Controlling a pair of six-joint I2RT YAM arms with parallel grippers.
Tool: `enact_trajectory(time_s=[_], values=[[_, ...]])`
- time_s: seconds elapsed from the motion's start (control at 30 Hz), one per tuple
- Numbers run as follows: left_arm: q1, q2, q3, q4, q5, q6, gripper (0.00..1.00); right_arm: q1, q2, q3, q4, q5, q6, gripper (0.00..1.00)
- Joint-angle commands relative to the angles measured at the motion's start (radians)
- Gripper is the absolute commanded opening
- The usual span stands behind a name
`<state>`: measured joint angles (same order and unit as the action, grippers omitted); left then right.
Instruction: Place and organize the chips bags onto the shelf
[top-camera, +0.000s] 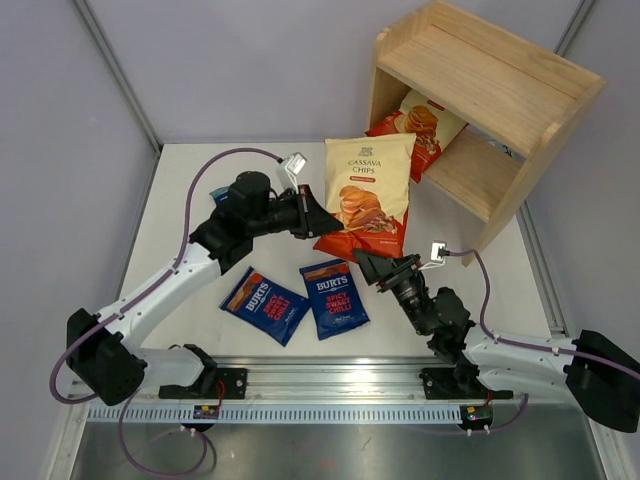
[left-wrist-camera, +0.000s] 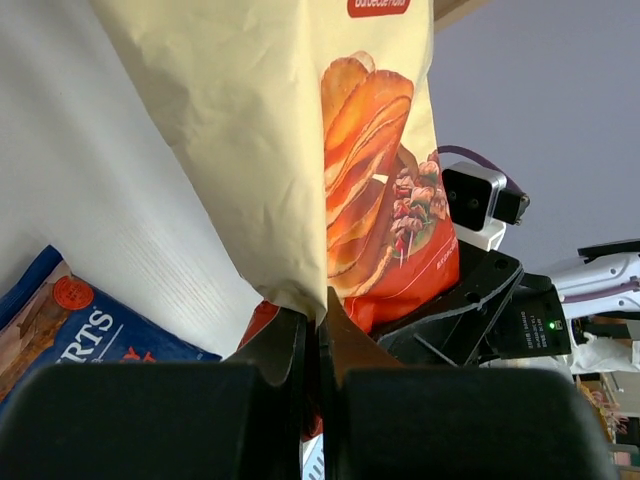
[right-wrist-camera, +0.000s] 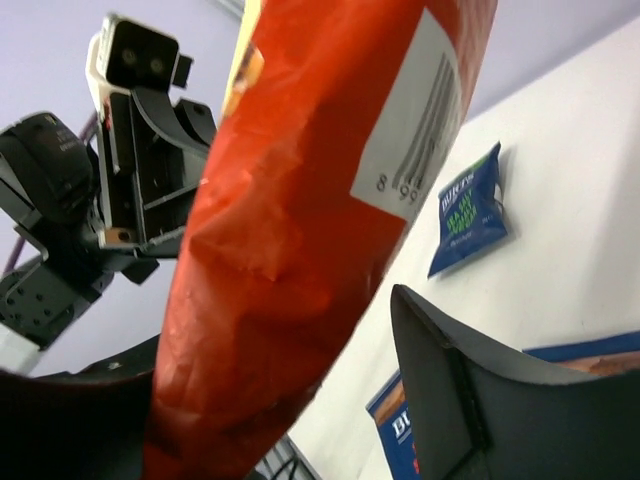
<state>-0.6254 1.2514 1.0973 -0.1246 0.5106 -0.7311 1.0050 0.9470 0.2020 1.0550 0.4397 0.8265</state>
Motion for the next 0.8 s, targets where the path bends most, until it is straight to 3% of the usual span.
enact_trajectory(time_s=[0.0, 0.27, 0.33, 0.37, 0.4, 0.53, 0.57, 0.67, 0.77], values=[[-0.043, 0.023, 0.07, -0.035, 0.014, 0.053, 0.0, 0.011, -0.019, -0.012, 0.128, 0.125, -0.041, 0.64], [-0.065, 0.083, 0.111, -0.083, 0.038, 0.119, 0.0, 0.012, -0.083, -0.018, 0.09, 0.12, -0.067, 0.61], [-0.071, 0.092, 0.13, -0.072, 0.061, 0.125, 0.0, 0.012, -0.103, -0.013, 0.062, 0.126, -0.057, 0.51], [-0.079, 0.095, 0.137, -0.067, 0.089, 0.142, 0.0, 0.011, -0.111, -0.022, 0.047, 0.149, -0.052, 0.38], [-0.082, 0.098, 0.154, -0.07, 0.095, 0.15, 0.0, 0.012, -0.123, -0.03, 0.043, 0.169, -0.041, 0.34], [-0.085, 0.094, 0.162, -0.073, 0.089, 0.171, 0.11, 0.011, -0.177, -0.09, 0.037, 0.277, 0.042, 0.18], [-0.085, 0.092, 0.161, -0.072, 0.08, 0.173, 0.19, 0.01, -0.191, -0.102, 0.036, 0.292, 0.042, 0.14], [-0.085, 0.094, 0.153, -0.049, 0.06, 0.165, 0.35, 0.012, -0.231, -0.118, 0.048, 0.295, 0.022, 0.1], [-0.083, 0.102, 0.147, -0.026, 0.039, 0.157, 0.39, 0.011, -0.273, -0.127, 0.046, 0.313, -0.009, 0.05]])
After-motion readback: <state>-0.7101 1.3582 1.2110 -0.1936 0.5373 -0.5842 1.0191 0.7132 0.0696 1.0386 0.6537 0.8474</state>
